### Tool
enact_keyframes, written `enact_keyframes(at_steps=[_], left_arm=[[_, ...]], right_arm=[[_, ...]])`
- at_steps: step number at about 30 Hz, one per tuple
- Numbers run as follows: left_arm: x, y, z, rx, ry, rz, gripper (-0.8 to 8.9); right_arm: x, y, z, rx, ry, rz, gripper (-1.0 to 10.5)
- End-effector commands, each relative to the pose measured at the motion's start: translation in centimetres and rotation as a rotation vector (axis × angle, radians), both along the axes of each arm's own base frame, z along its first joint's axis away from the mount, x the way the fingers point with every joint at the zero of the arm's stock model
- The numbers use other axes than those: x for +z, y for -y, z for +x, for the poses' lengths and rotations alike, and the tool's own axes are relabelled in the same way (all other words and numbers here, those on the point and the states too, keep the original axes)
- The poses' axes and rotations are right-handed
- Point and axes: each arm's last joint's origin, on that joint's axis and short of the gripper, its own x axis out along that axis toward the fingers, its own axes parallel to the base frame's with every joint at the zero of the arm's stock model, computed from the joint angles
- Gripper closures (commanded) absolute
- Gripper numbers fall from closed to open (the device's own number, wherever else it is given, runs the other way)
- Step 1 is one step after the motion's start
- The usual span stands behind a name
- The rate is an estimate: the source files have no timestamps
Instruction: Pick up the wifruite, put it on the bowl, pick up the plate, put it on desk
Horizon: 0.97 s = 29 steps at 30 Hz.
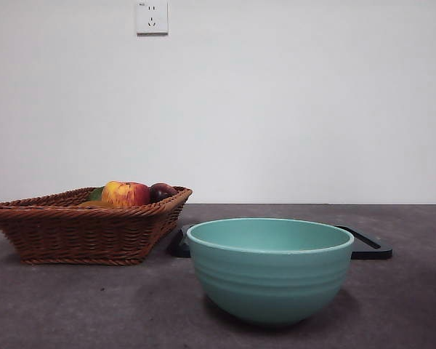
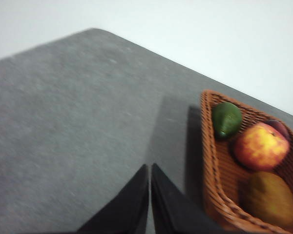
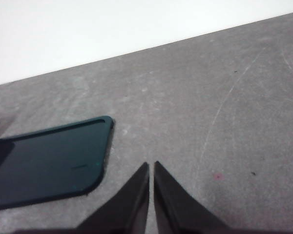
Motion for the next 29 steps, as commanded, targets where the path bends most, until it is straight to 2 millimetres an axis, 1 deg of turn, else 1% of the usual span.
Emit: enact_keyframes(at_steps=[1,8,13,17,20,25,29], left_arm=[[1.2,0.1,-0.2,-0.023,0.038,-0.033,8.04],[4.4,0.3,-0.8,-0.062,0.072,-0.040,8.04],[7.0,0.5,-1.1,-0.133,0.055,-0.022,8.04],[9.1,0.8,-0.9,-0.237,0.009,0.021,8.04],[10.7,1.0,-0.6,-0.329,-0.037,0.059,8.04],[13.6,1.3,0.1,-0.477,-0.094,0.113,8.04],[15.5,1.6,0.9,-0.577,-0.135,0.120,8.04]], right_arm=[[2.0,0.0,-0.3,-0.002,0.070,0.017,9.4],[5.9,-0.1,-1.3,0.001,0.165,0.009,9.4],[9.2,-0.3,-1.8,0.035,0.159,-0.004,9.4],[11.9,-0.5,-1.8,0.109,0.110,-0.033,9.4],[13.9,-0.6,-1.6,0.177,0.042,-0.063,9.4],[17.2,-0.9,-0.6,0.316,-0.077,-0.106,9.4],[19.3,-1.3,0.5,0.423,-0.147,-0.112,9.4]])
